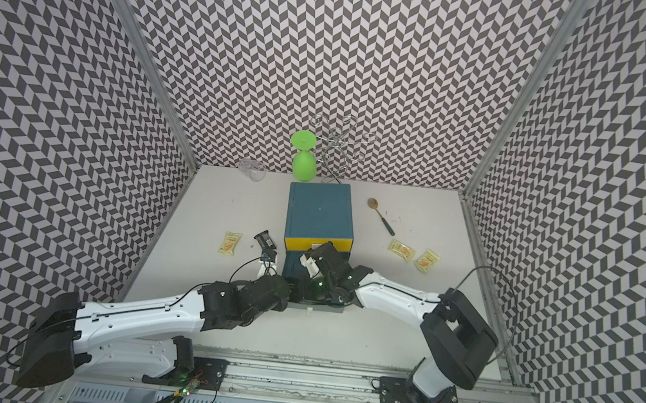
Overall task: Take the cookies out of the drawer
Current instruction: Pick up the cookie from the drawer.
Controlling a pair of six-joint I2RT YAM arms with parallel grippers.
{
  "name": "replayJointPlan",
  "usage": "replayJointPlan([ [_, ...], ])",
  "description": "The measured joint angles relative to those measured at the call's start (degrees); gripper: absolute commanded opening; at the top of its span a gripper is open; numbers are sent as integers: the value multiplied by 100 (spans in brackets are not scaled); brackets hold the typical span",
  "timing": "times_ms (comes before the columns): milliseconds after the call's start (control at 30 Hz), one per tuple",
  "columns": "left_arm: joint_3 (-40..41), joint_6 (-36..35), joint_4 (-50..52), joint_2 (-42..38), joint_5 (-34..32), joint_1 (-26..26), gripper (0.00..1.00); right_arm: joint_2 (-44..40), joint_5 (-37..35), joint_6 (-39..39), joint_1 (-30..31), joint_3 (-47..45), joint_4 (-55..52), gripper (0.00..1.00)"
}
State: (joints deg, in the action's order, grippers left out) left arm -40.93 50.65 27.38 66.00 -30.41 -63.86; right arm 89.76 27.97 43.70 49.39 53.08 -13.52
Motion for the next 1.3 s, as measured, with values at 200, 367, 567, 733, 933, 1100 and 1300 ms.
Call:
replayJointPlan([
  [200, -11, 20, -52, -20, 39, -70, 7, -262, -39, -127, -7, -9, -396, 1],
  [367, -55, 20, -92, -55, 144, -116, 7, -531, 0, -234, -35, -11, -778, 1],
  [567, -297, -17, -114, -13, 219, -138, 7, -887, 245, -378, -269, -11, -1003, 0],
  [733, -304, -107, 46, 111, 173, -142, 7, -1386, 238, -452, -623, -9, -603, 0],
  [933, -304, -111, 103, 155, 90, -142, 7, -1471, 267, -444, -791, -11, -177, 0],
  [1100, -304, -111, 105, 155, 74, -142, 7, -1558, 245, -470, -798, -11, -205, 0],
  [1300, -304, -111, 103, 175, 55, -133, 7, -1928, 260, -592, -975, -11, -575, 0],
])
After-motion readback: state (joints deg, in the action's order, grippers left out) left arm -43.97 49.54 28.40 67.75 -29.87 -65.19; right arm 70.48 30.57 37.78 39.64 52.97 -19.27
